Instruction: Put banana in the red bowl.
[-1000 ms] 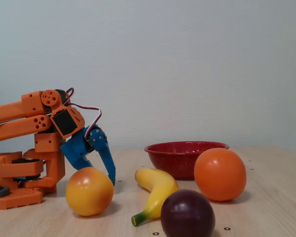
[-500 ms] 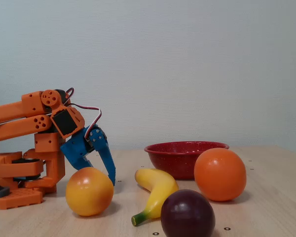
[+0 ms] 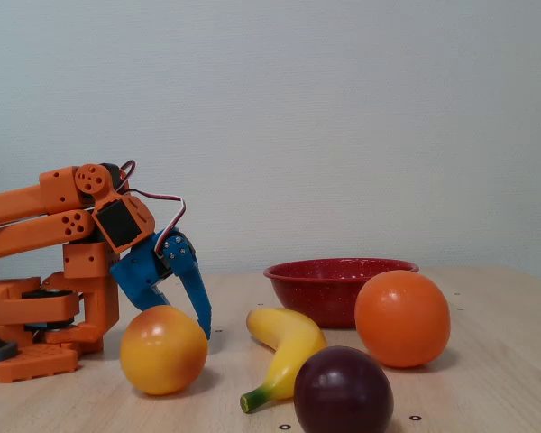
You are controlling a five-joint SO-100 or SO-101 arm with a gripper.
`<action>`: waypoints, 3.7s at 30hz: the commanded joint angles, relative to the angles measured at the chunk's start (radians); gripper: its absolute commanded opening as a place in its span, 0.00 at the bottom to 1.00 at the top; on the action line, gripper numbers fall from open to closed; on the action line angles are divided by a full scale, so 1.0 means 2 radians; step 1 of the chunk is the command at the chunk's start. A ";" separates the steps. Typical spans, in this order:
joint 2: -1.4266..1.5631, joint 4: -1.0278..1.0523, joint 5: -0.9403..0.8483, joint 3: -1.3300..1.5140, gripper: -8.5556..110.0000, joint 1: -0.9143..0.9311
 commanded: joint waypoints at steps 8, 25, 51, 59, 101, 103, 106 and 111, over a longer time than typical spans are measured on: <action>0.006 0.029 -0.012 0.007 0.07 0.005; -0.095 0.010 -0.018 -0.103 0.07 0.018; -0.346 0.006 -0.100 -0.347 0.07 0.080; -0.444 0.002 -0.112 -0.437 0.10 0.094; -0.950 0.221 -0.308 -0.870 0.40 0.139; -0.963 0.219 -0.310 -0.880 0.40 0.137; -0.986 0.212 -0.308 -0.894 0.40 0.135; -1.015 0.208 -0.272 -0.917 0.39 0.133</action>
